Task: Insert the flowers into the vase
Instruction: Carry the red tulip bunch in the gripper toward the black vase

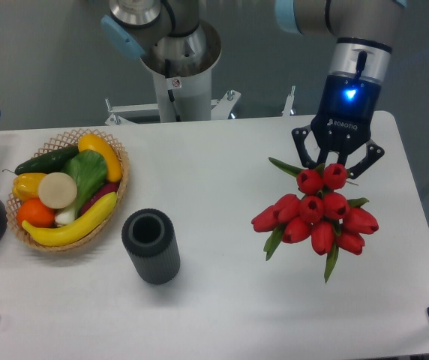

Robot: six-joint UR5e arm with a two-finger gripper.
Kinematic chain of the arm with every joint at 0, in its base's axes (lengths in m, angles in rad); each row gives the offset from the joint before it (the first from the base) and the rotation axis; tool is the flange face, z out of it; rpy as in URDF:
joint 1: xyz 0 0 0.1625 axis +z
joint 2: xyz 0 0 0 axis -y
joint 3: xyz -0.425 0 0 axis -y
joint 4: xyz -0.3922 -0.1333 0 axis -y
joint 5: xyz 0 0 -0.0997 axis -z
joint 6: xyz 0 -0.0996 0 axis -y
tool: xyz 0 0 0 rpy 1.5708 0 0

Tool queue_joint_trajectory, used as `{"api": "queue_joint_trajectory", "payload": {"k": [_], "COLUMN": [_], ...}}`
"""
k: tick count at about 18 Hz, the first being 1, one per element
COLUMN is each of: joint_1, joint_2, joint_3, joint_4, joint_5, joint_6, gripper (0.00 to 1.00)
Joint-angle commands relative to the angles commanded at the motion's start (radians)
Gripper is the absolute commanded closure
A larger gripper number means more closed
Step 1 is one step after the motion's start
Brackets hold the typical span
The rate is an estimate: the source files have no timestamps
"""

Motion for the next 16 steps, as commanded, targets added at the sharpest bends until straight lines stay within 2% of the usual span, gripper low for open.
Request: {"api": "queue_joint_trajectory", "payload": {"k": [2,5,10,14,16], "joint_1": [-0.003,-0.005,-0.015,-0.077,-0.1], "joint_2": [-0.002,-0.012,-0.025,-0.044,-0.057], "joint_3": [-0.009,0.023,0.025,0.028,0.022], "joint_4": [0.002,0.002,0.011,0.075,0.084], "joint_5": [0.002,0.0,0.0,-0.011,-0.052], "joint_6": [0.0,-0.002,-0.002,-0.003,-0.002], "gripper": [0.77,0.77,0.77,0.77,0.77]}}
